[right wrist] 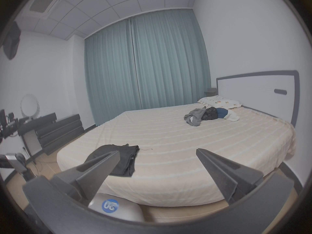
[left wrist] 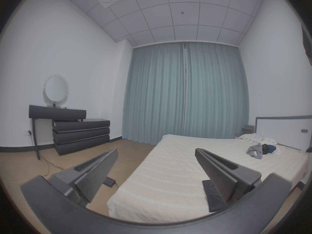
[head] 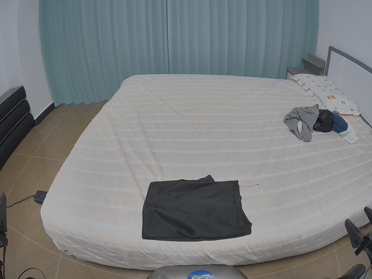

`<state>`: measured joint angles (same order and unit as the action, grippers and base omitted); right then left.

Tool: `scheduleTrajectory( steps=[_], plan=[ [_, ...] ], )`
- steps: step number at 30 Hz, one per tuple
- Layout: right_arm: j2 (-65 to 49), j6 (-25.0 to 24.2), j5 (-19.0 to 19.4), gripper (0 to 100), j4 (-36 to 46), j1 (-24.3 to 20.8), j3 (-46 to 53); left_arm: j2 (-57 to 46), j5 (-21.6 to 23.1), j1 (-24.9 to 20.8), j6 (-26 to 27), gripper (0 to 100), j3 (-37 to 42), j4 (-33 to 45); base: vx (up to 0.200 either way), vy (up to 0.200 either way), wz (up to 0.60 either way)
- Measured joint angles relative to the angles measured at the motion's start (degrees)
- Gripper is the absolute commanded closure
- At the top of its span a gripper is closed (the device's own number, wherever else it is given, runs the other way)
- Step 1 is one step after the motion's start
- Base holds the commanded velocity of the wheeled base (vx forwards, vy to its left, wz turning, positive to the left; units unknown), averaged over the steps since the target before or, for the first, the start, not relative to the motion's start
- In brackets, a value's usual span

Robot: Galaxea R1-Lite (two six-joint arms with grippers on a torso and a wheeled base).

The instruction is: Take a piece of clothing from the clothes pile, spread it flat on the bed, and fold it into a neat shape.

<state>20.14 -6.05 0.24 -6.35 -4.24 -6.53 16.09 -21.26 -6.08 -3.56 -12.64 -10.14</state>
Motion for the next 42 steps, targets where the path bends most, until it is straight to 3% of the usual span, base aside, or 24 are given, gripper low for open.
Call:
scheduleTrajectory(
  steps=[9,17,30,38,42],
  plan=[
    [-12.0,6.6,-1.9,0,10.4,1.7,-0.6,-10.2,0.4,4.1,4.1,0,0.0,9.0,0.0,0.0,0.0],
    [-17.9,8.3,-2.0,0,12.8,3.9,0.3,-14.5,1.2,5.7,6.8,0,0.9,9.7,0.0,0.0,0.0],
    [-19.5,9.6,-1.4,0,3.9,4.2,5.4,-15.5,7.5,5.9,6.6,0,10.7,-5.9,0.0,0.0,0.0],
    [-19.5,8.0,-1.0,0,6.2,4.2,5.5,-15.6,10.7,5.8,5.6,0,11.6,6.2,0.0,0.0,0.0],
    [-19.5,7.0,-1.1,0,7.1,4.2,5.5,-15.6,11.9,5.8,4.1,0,11.6,7.1,0.0,0.0,0.0]
  ],
)
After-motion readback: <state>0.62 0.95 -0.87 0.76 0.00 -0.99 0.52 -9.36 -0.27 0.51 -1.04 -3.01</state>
